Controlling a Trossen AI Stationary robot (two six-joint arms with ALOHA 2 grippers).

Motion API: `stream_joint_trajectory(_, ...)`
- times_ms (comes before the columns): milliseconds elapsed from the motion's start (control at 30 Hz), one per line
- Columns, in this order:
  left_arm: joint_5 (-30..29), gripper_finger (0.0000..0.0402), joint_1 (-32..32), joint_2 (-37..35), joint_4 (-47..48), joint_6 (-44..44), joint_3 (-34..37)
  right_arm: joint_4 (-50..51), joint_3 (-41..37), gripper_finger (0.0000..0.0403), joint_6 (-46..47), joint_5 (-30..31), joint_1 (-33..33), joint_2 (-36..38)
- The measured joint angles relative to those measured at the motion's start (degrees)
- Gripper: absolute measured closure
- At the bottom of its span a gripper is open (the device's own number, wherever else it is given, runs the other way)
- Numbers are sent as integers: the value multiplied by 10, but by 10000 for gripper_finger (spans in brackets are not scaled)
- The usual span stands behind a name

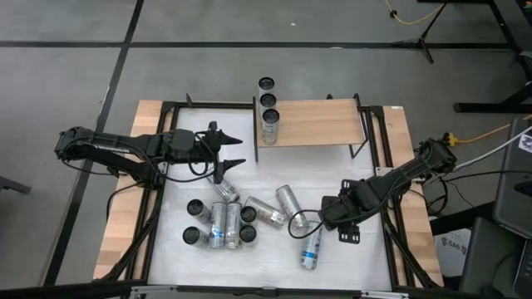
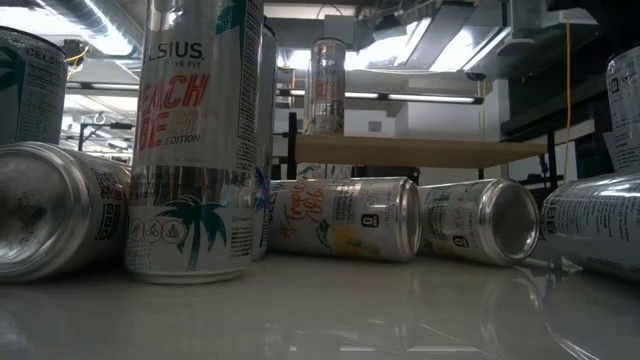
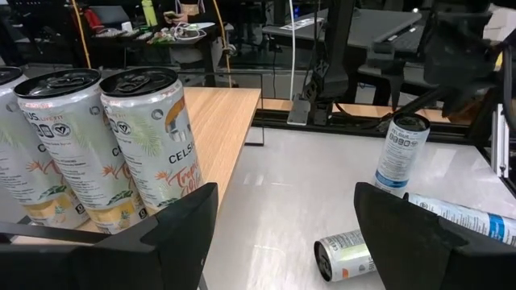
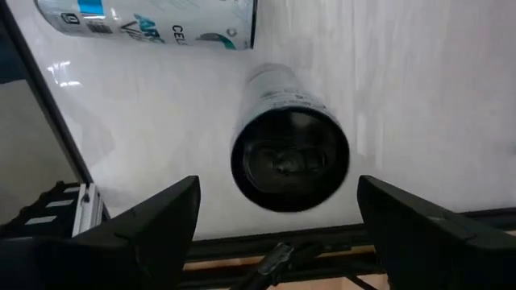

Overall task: Place canned beverage on shelf
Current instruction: Put the blue soda can on the shelf

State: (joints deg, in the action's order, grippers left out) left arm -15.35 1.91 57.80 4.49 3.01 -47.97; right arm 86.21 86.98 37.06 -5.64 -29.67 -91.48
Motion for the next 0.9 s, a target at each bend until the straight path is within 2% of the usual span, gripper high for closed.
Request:
stream_joint_trajectory(767,0,118,0,0,0,0,0,-71,-99,77,25,6,1,0)
stream_joint_trajectory(900,0,118,0,0,0,0,0,-72,-99,90,26,6,1,0)
